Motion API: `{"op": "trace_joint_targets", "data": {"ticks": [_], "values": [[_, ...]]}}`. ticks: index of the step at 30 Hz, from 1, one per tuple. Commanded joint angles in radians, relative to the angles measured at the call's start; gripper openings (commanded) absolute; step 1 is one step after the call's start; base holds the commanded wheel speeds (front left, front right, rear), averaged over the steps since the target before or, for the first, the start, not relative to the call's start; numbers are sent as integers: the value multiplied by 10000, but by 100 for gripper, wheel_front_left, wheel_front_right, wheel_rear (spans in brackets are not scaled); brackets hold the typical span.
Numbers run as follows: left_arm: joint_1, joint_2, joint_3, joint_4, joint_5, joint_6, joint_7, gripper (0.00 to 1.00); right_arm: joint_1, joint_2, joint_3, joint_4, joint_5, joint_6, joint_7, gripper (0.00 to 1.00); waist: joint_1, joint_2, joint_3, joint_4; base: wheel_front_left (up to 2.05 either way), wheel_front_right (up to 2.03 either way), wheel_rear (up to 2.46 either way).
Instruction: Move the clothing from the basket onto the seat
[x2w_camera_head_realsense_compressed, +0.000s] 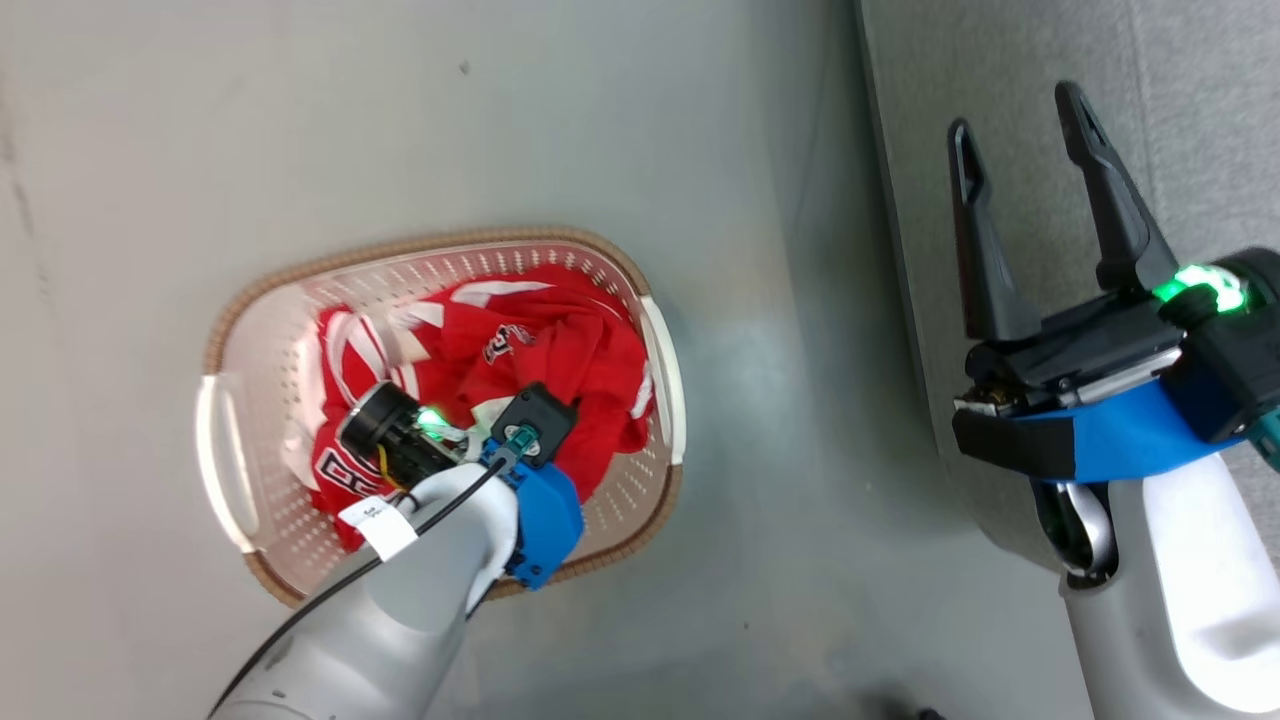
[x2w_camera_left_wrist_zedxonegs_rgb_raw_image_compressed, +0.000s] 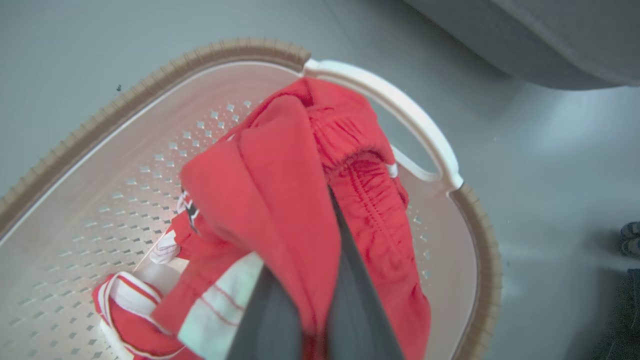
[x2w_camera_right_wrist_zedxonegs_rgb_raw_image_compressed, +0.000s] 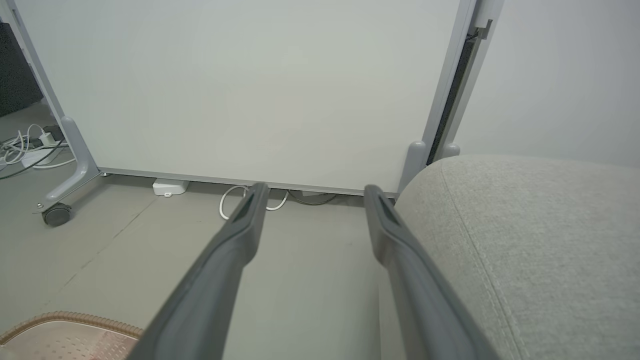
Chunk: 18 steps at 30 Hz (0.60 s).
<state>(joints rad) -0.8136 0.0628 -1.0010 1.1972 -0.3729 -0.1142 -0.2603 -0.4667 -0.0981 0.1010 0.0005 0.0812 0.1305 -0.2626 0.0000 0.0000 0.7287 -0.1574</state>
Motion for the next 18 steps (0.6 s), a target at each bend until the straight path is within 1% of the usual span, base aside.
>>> {"op": "trace_joint_targets", "data": {"ticks": [1, 8, 11, 18], "values": [[119, -58, 149, -326, -89, 95, -61, 0, 187, -76, -31, 61, -38, 5, -35, 100, 0, 0, -882, 414, 0, 0, 0], [1110, 303, 803, -2062, 71, 285, -62, 0, 982, -125, -164, 391, -105, 5, -35, 100, 0, 0, -2455, 763, 0, 0, 0], [1678, 520, 1423, -2953, 109, 356, -62, 0, 1485, -124, -257, 561, -129, 5, -35, 100, 0, 0, -3321, 942, 0, 0, 0], [2438, 811, 2801, -4568, 241, 384, -63, 0, 2200, -5, -386, 699, -170, 5, -35, 100, 0, 0, -4457, 1140, 0, 0, 0]]}}
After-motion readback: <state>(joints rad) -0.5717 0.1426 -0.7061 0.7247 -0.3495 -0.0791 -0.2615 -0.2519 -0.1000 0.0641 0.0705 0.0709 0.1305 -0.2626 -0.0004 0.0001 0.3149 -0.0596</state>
